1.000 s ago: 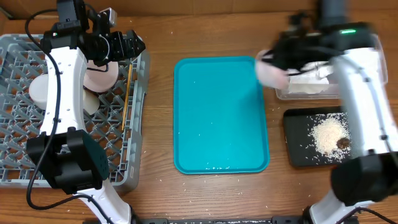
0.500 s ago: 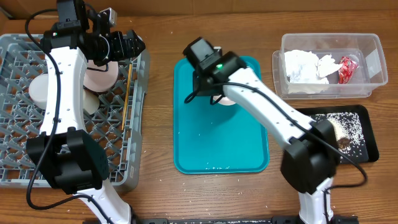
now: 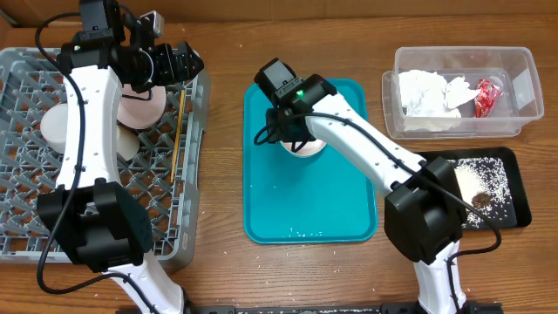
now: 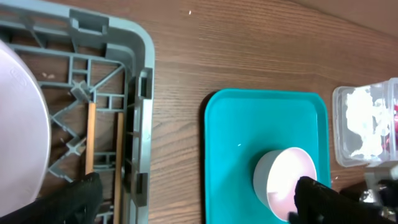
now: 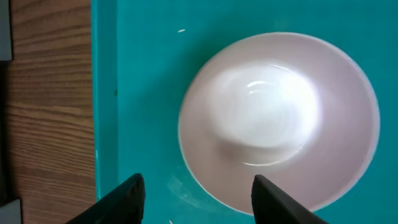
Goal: Sort waste into correct bins and load items into the dishwasher
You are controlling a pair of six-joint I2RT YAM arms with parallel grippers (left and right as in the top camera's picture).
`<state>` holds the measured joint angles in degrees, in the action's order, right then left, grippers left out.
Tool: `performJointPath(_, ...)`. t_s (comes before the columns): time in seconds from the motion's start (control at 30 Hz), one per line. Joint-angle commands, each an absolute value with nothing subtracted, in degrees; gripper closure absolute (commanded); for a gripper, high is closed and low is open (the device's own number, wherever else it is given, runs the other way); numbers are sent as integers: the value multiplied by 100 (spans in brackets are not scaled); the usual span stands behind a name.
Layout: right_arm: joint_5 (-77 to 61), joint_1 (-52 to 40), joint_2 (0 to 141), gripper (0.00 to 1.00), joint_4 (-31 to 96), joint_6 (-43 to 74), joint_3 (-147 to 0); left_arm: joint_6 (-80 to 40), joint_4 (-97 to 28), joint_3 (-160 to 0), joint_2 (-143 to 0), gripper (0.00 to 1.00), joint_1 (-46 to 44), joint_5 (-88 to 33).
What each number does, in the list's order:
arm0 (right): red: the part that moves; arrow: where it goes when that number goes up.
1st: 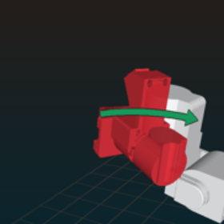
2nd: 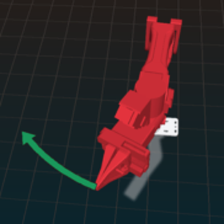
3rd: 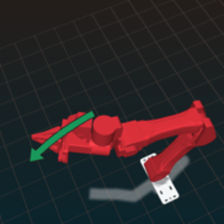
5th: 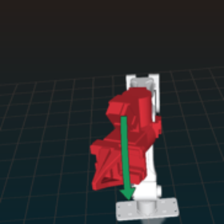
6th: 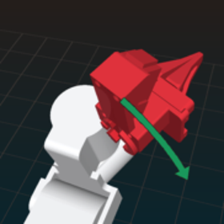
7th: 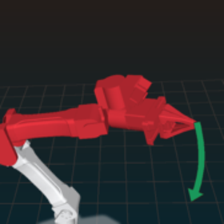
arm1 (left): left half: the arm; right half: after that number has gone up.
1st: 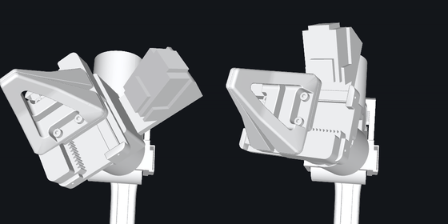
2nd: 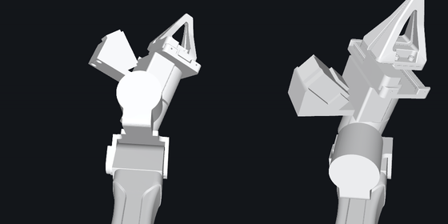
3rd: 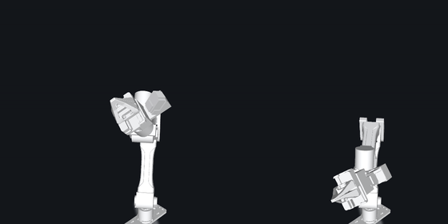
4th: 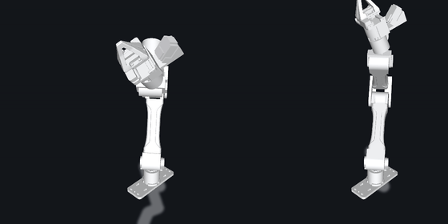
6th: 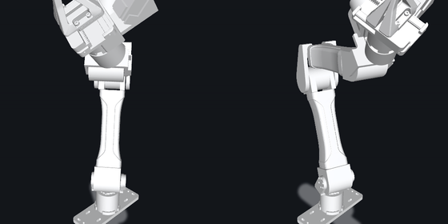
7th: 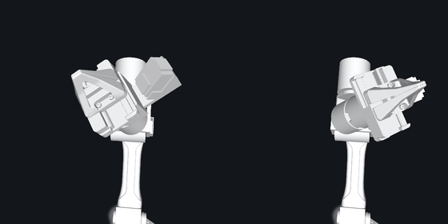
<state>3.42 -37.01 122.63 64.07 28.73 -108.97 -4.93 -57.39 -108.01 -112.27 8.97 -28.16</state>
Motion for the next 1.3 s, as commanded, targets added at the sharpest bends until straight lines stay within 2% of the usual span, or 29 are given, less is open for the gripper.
performJointPath(0.0,572,-3177,11935,40,6694,2849,-11817,-899,-5898,-10886,-11196,0,860,-3232)
performJointPath(0.1,572,-2556,11780,39,7260,2849,-12750,-878,-5870,-10886,-11196,0,821,-4543)
performJointPath(0.13,572,-2329,11738,31,7397,2849,-13047,-786,-5824,-10886,-11196,0,773,-4897)
performJointPath(0.17,574,-2097,11699,0,7487,2847,-13319,-707,-5787,-10886,-11196,0,709,-5098)
performJointPath(0.27,574,-1402,11607,0,7577,2847,-13858,-528,-5756,-10886,-11196,0,296,-5081)
performJointPath(0.6,572,491,11552,0,7520,2849,-13985,-534,-5437,-10886,-11196,0,-1988,-3166)
performJointPath(0.8,548,1044,11552,0,7533,2849,-13985,-351,-5162,-10886,-11216,0,-3127,-2040)
performJointPath(0.97,548,1238,11552,0,7533,2849,-13985,-60,-5078,-10770,-11225,0,-3850,89)
performJointPath(1.07,548,1251,11552,0,7533,2849,-13985,-58,-5105,-10733,-11356,0,-4049,532)
performJointPath(1.17,548,1251,11552,0,7533,2849,-13985,-64,-5155,-10731,-11664,19,-4132,368)
performJointPath(1.2,548,1251,11552,0,7533,2849,-13985,-106,-5155,-10731,-11799,34,-4147,316)
performJointPath(1.23,548,1251,11552,0,7533,2849,-13985,-237,-5155,-10731,-11955,44,-4163,325)
performJointPath(1.27,548,1251,11552,0,7533,2849,-13985,-502,-5155,-10731,-12237,48,-4163,362)
